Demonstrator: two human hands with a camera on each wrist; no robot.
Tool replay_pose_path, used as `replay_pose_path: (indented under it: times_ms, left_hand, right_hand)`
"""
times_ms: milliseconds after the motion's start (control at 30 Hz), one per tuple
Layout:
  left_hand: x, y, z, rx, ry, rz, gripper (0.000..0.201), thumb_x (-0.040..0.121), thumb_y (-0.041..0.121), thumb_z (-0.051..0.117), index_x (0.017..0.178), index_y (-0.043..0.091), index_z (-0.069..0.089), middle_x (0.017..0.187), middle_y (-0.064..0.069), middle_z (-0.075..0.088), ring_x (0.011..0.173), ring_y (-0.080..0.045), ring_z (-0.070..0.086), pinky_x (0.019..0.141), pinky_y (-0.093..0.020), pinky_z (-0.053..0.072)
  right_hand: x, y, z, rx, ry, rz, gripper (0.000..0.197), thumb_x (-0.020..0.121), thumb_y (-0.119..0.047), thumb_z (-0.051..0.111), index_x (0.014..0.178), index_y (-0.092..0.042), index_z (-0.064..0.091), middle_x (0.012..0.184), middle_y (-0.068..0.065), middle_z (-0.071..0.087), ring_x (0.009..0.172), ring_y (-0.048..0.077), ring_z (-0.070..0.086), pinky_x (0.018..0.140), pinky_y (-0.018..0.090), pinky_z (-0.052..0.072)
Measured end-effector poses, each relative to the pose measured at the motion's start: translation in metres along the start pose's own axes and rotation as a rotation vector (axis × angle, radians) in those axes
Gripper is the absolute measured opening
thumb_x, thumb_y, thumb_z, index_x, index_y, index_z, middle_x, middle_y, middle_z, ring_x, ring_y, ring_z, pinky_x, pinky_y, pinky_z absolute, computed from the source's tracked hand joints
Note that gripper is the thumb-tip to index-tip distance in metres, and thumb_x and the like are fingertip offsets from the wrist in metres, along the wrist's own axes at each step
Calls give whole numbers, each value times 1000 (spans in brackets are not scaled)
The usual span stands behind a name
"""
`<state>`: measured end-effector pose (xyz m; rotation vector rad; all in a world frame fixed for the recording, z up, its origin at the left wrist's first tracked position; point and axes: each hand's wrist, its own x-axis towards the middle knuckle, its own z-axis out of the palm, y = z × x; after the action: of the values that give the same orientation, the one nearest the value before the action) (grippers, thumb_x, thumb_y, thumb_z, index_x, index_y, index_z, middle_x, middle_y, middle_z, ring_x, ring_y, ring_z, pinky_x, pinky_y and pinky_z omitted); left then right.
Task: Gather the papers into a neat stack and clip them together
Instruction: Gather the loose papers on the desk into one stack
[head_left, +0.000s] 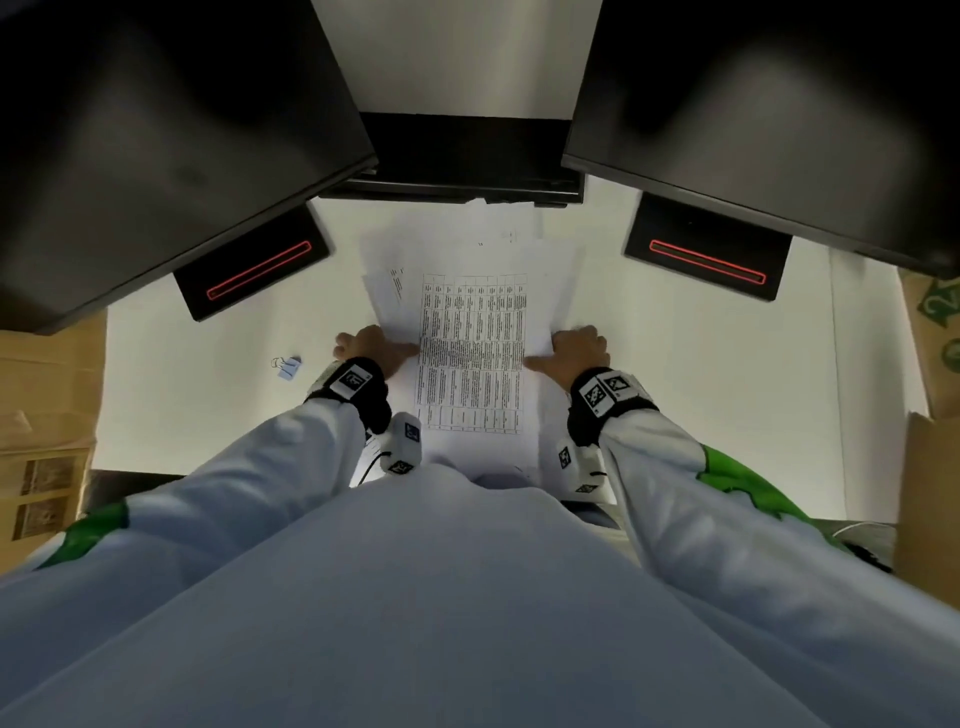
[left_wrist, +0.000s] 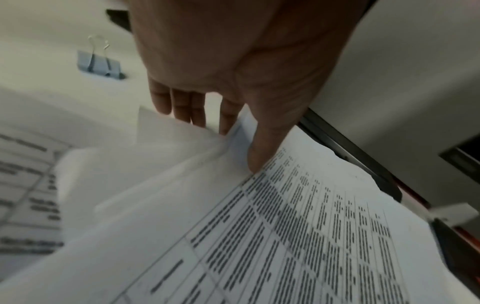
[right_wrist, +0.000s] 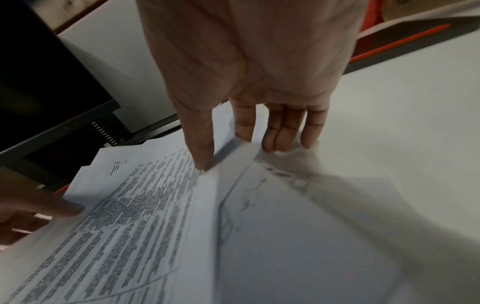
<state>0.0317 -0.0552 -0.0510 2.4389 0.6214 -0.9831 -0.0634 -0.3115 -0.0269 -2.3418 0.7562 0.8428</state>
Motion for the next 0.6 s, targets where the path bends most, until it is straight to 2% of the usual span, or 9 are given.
replay_pose_path:
  times_ms: [33, 100, 200, 300, 367, 433, 467, 533, 600]
  left_hand:
    - [-4, 0, 0, 70, 60, 17, 78, 78, 47, 77, 137, 3, 50, 144, -23, 40, 132, -43, 44, 111, -50, 39]
    - [-12, 0, 1, 39, 89, 27, 79, 82, 37, 78, 142, 2, 40, 145, -23, 36, 131, -43, 46, 110, -49, 41]
    - [-11, -3, 7, -74, 52, -5, 89, 81, 38, 79, 147, 3, 32, 145, -22, 44, 127, -42, 54, 104, -48, 48]
    - [-10, -2, 8, -243, -36, -65, 99, 72, 40, 85, 144, 3, 28, 140, -21, 57, 123, -40, 60, 104, -50, 50]
    - [-12, -4, 10, -269, -72, -62, 95, 70, 40, 87, 141, 1, 37, 134, -21, 62, 122, -39, 62, 104, -48, 51]
    - [-16, -5, 13, -167, -86, 23, 76, 74, 43, 83, 133, 3, 56, 126, -18, 67, 117, -37, 63, 102, -45, 51]
    - [-17, -6, 16, -96, -90, 67, 73, 74, 49, 80, 129, 5, 61, 125, -17, 67, 115, -37, 63, 102, -46, 51]
    - [-18, -9, 21, 17, -82, 137, 78, 68, 61, 75, 124, 8, 62, 124, -17, 65, 111, -38, 62, 100, -47, 52]
    - [-24, -10, 23, 11, -85, 213, 69, 75, 53, 76, 122, 4, 61, 121, -16, 65, 108, -37, 63, 97, -45, 53]
  right_hand:
    - [0, -1, 1, -24, 11, -26, 51, 81, -53, 65, 106, -9, 63, 125, 17, 48, 121, 36, 45, 98, 39, 40]
    - [1, -3, 5, 42, -19, -90, 50, 82, -49, 66, 109, -7, 62, 127, 16, 54, 123, 35, 49, 97, 36, 41]
    - [0, -6, 10, 284, -80, -7, 80, 80, -47, 73, 139, -3, 41, 141, 12, 49, 129, 30, 48, 100, 33, 41]
    - [2, -9, 10, 491, -78, 106, 96, 75, -41, 80, 146, -4, 26, 145, 13, 45, 130, 32, 48, 106, 37, 42]
    - [1, -9, 7, 478, -106, 123, 94, 75, -40, 79, 146, -4, 29, 146, 14, 46, 129, 32, 50, 106, 38, 43]
    - [0, -9, 5, 419, -146, 113, 88, 81, -35, 76, 147, 0, 29, 147, 17, 44, 133, 34, 46, 105, 36, 40]
    - [-1, -10, 5, 397, -161, 119, 86, 83, -32, 75, 147, 2, 28, 148, 18, 42, 134, 34, 44, 105, 36, 39]
    - [0, -10, 3, 363, -158, 122, 81, 83, -29, 75, 144, 2, 33, 143, 19, 47, 129, 34, 48, 102, 37, 42]
    - [1, -11, 1, 343, -128, 92, 66, 82, -27, 76, 132, 4, 45, 126, 16, 58, 116, 31, 55, 92, 34, 46]
